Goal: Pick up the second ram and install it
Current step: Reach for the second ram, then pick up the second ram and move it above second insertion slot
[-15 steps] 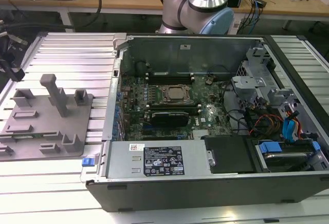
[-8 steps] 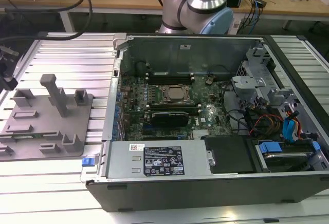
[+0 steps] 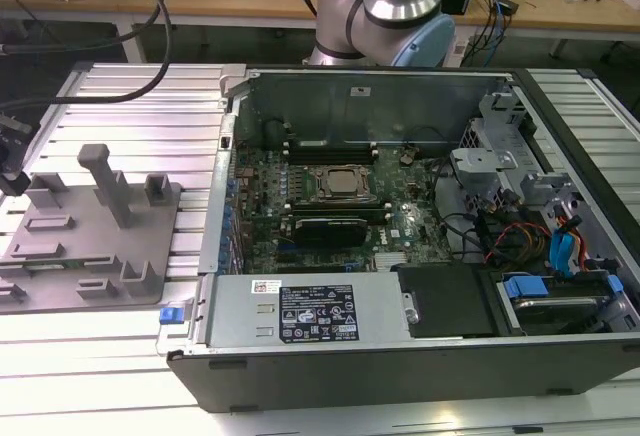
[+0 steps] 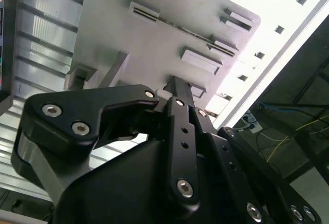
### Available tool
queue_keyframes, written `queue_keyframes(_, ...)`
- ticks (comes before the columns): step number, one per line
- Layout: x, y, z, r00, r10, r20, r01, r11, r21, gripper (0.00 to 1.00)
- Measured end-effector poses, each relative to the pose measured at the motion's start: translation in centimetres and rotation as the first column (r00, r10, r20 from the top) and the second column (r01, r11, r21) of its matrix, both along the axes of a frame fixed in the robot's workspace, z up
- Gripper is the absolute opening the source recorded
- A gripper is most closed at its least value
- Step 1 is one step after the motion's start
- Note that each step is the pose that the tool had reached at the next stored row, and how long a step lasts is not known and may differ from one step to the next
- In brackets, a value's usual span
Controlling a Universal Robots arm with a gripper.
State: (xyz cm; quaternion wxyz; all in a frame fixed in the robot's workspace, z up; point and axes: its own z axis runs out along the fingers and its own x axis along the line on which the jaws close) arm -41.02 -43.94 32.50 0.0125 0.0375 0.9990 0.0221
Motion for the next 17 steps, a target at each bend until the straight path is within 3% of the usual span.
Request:
queue_keyframes(13, 0.0, 0.0, -0.03, 1.0, 0.001, 0.0, -0.001, 1.0, 0.0, 0.08)
queue_keyframes(17, 0.0, 0.0, -0.05, 0.9993, 0.036, 0.0, -0.036, 0.9993, -0.0001, 0.08)
